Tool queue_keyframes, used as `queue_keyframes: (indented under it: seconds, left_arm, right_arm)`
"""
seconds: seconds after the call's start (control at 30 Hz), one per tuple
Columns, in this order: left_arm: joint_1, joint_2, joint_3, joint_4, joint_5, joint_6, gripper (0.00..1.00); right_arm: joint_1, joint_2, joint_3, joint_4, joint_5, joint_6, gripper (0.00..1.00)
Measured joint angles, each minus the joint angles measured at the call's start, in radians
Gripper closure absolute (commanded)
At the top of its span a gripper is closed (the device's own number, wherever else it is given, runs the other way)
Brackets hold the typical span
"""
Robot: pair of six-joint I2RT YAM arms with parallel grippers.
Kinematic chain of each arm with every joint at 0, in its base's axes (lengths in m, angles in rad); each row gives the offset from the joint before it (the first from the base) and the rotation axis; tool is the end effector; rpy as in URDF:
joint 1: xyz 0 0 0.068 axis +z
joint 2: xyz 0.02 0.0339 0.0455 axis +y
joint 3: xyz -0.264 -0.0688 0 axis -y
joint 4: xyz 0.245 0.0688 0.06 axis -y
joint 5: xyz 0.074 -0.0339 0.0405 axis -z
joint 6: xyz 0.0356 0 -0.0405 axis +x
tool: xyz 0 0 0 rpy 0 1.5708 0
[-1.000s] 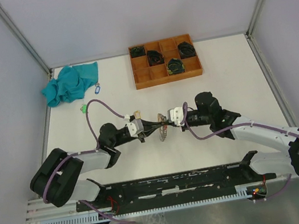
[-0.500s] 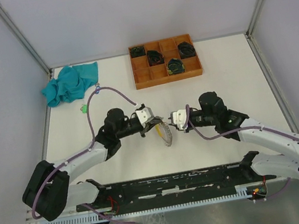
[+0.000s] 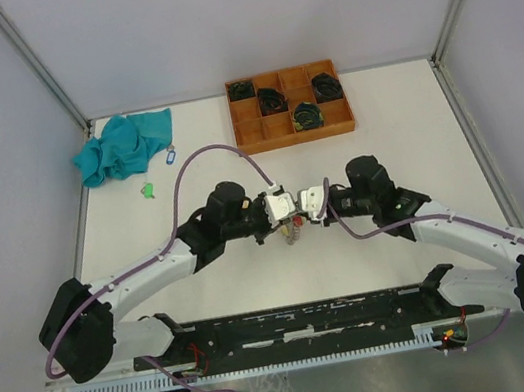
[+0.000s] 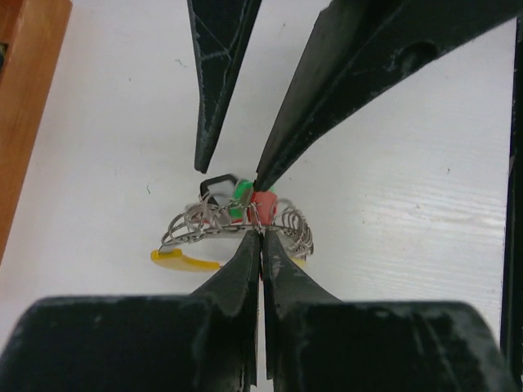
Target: Put the keys on the keyring
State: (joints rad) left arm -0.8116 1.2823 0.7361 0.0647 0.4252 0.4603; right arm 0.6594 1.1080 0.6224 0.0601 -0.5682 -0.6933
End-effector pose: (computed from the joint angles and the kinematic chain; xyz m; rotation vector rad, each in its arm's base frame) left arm 0.1819 -0.2130 0.2413 1.4342 1.4911 -0.6532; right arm 0.1792 0.1631 0.2455 -1.4921 1.2783 0.5426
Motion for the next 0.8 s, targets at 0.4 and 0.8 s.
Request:
queue_keyframes:
  seconds: [0.4, 0.8]
  left_arm:
    - [-0.004, -0.005, -0.001, -0.055, -0.008, 0.016, 0.97]
    - [-0.003, -0.030, -0.010, -0.053, -0.002, 0.017, 0.97]
  right_arm:
    - [-0.006, 0.074, 0.020, 0.016, -0.128, 0.000, 0.68]
    - [-0.009, 0.126, 0.068, -0.012, -0.213, -0.014, 0.71]
